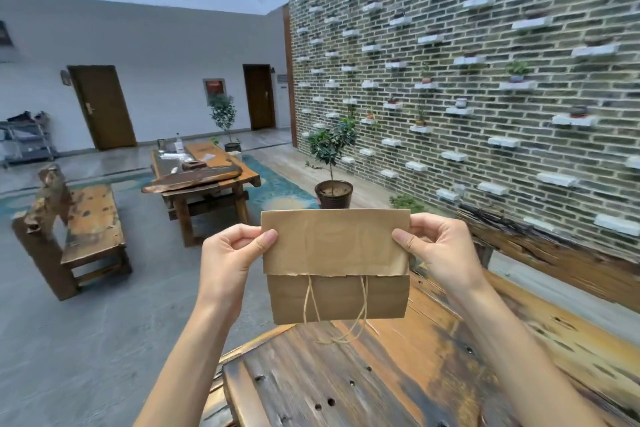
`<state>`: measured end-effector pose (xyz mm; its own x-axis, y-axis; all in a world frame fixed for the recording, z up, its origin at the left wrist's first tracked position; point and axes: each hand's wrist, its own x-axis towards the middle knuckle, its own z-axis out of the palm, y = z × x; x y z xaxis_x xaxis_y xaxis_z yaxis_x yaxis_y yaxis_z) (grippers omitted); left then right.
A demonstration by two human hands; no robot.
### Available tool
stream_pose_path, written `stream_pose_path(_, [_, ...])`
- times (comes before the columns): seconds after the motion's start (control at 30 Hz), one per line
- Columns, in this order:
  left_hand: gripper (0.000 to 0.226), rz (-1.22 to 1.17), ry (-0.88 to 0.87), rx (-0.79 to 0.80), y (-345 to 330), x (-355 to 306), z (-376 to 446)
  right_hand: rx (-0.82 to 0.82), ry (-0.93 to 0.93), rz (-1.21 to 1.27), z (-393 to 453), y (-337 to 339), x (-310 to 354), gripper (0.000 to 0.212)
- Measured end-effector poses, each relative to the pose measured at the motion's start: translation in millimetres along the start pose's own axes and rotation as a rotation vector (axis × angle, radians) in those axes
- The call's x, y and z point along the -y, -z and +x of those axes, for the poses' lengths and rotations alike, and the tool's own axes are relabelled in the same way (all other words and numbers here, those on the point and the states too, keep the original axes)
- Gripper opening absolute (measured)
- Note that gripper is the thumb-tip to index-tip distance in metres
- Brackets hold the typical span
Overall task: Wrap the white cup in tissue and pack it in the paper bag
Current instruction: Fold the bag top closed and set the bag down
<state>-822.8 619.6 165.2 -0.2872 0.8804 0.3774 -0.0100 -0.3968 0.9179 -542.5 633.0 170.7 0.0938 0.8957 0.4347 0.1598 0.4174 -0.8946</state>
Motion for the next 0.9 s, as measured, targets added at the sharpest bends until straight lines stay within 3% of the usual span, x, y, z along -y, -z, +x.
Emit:
stream_pose_path(0.37, [0.011, -0.059, 0.139, 0.369, -52, 144, 135, -0.323, -0.215, -0.205, 44, -23, -102, 0.014])
stream_pose_path(0.47, [0.013, -0.050, 0.209, 0.489, -63, 191, 157, -0.378, -0.304, -0.338, 43, -34, -132, 0.027])
stream_pose_path(0.77, [0.030, 0.284, 0.327, 0.907, -90, 338, 167, -0.486, -0.716, -0.646, -12, -57, -233, 0.014])
stream_pose_path(0.9, [0.036, 0.405, 0.396, 1.041, -103, 389, 147, -0.494, -0.893, -0.684, -40, -58, -278, 0.034])
